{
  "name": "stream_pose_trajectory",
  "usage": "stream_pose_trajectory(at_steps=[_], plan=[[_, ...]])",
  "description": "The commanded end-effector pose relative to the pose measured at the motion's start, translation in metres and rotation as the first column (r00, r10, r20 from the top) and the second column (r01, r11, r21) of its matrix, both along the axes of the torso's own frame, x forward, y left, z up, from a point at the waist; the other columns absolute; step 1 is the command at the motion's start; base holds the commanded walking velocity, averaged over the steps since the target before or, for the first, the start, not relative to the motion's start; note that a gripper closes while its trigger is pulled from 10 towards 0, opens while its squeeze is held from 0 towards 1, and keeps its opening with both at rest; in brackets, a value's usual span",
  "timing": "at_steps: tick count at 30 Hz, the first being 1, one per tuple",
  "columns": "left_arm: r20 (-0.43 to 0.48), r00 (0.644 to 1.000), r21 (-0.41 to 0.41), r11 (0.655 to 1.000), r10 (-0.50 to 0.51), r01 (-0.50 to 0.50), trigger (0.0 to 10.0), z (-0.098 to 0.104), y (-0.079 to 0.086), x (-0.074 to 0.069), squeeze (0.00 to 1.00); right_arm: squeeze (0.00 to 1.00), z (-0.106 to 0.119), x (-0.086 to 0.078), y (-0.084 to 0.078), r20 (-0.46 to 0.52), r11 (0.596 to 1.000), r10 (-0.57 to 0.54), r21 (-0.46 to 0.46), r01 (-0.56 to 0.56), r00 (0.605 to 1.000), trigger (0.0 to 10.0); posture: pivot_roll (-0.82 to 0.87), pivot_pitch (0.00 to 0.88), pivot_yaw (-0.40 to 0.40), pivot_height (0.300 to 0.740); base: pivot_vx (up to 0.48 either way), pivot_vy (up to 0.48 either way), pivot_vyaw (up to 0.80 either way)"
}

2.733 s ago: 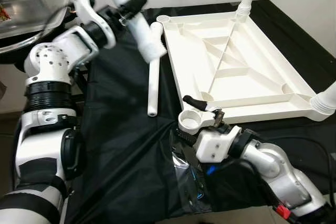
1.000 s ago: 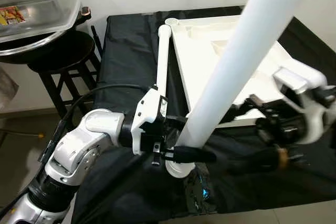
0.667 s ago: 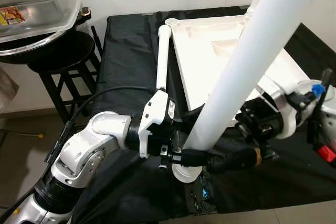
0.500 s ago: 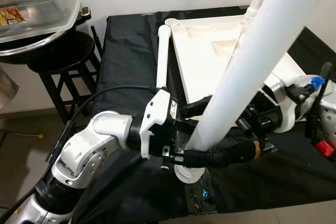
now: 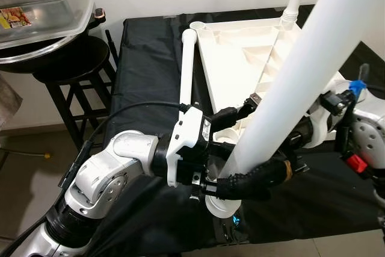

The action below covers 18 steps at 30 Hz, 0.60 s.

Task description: Building children table

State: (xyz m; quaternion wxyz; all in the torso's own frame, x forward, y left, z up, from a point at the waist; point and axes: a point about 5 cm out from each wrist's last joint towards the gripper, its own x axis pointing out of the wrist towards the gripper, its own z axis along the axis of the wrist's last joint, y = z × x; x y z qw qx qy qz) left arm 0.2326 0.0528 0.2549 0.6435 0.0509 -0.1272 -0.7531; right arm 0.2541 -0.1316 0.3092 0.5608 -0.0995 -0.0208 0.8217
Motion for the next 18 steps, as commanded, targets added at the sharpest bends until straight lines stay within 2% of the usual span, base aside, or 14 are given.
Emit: stream_pose_trajectory(at_steps=[1,2,3,4,15,16,17,18], plan=[[0.01,1.0,0.005,1.0,-0.024,0.024,10.0,0.0,-0.003,-0.006,0.0,0.0,0.001,-0.001,0.004,0.006,1.0,0.019,-0.014,-0.019,1.0,10.0,-0.04,0.173,0.012,0.74,0.0,0.0,0.0],[0.01,1.0,0.004,1.0,-0.024,0.024,10.0,0.001,-0.003,-0.006,0.0,0.0,0.001,-0.001,0.005,0.006,1.0,0.019,-0.013,-0.019,1.0,0.7,-0.04,0.173,0.012,0.74,0.0,0.0,0.0],[0.01,1.0,0.004,1.0,-0.024,0.024,10.0,0.001,-0.003,-0.006,0.0,0.0,0.001,-0.001,0.005,0.006,1.0,0.019,-0.013,-0.019,1.0,0.7,-0.04,0.173,0.012,0.74,0.0,0.0,0.0],[0.011,1.0,0.002,1.0,-0.022,0.022,10.0,0.001,-0.003,-0.005,0.0,0.0,0.001,-0.001,0.005,0.005,1.0,0.021,-0.013,-0.021,1.0,0.0,-0.04,0.174,0.012,0.74,0.0,0.0,0.0],[0.021,1.0,-0.003,1.0,-0.005,0.005,10.0,0.003,-0.001,-0.002,0.0,0.0,0.002,0.001,0.004,0.003,1.0,-0.002,-0.024,0.002,1.0,0.0,-0.04,0.177,0.009,0.74,0.0,0.0,0.0],[-0.016,1.0,-0.019,1.0,0.016,-0.016,10.0,0.004,0.0,0.002,0.79,0.0,0.002,0.002,0.005,0.009,1.0,-0.013,-0.021,0.013,1.0,0.0,-0.04,0.178,0.008,0.74,0.0,0.0,0.0],[-0.016,1.0,-0.019,1.0,0.016,-0.016,10.0,0.004,0.0,0.002,0.79,0.0,0.002,0.002,0.005,0.009,1.0,-0.013,-0.021,0.013,1.0,0.0,-0.04,0.178,0.008,0.74,0.0,0.0,0.0],[-0.05,0.998,-0.027,0.999,0.023,-0.024,10.0,0.005,0.002,0.004,1.0,0.0,0.002,0.003,0.005,0.013,0.999,-0.025,-0.019,0.025,1.0,0.0,-0.04,0.18,0.007,0.74,0.0,0.0,0.0]])
